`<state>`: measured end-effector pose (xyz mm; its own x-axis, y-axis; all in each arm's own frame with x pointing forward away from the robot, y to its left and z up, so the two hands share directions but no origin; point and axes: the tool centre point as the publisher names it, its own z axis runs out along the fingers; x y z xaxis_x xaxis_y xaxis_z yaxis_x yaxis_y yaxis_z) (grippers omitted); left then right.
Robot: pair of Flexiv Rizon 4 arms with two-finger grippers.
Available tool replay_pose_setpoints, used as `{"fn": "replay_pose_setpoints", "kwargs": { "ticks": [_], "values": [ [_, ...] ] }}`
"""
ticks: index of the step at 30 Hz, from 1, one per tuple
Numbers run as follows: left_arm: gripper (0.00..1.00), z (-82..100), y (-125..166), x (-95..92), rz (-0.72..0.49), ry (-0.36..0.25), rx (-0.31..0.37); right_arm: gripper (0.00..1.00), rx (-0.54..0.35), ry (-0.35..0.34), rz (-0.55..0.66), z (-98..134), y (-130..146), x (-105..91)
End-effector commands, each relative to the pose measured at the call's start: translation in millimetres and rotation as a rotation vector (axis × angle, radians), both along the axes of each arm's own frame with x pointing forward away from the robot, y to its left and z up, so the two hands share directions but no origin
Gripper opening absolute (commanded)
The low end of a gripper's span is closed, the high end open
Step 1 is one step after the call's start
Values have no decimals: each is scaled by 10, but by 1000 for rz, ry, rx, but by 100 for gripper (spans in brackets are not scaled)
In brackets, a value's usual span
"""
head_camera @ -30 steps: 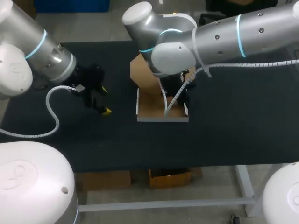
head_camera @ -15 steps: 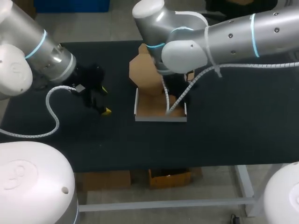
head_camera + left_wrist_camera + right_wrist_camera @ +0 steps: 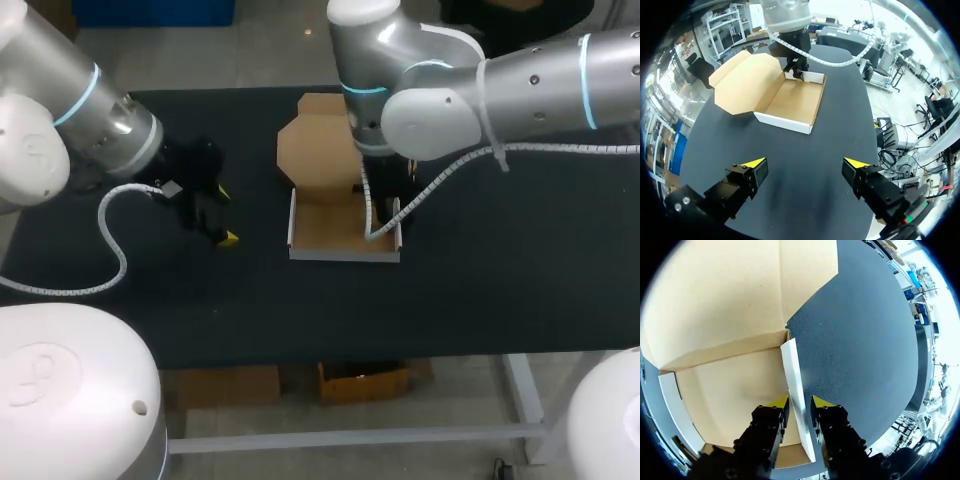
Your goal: Assemble the packaging by folding the flat box into shape, placing the metal phone stand inside, and closing the box properly
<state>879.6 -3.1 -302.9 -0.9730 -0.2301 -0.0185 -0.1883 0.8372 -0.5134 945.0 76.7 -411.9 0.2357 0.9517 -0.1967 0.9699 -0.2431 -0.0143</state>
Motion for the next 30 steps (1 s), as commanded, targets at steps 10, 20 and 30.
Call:
{"fn": "replay_pose_setpoints", "kwargs": {
  "ticks": [10, 20, 30],
  "values": [
    [100, -1, -6, 1, 1, 0, 3, 27, 101, -19, 10, 50, -28, -84],
    [100, -1, -6, 1, 1, 0, 3, 29, 176, -7, 24, 41, -74, -110],
    [100, -1, -6, 1, 1, 0, 3, 27, 266, -21, 55, 90, -126, -132]
  ]
}}
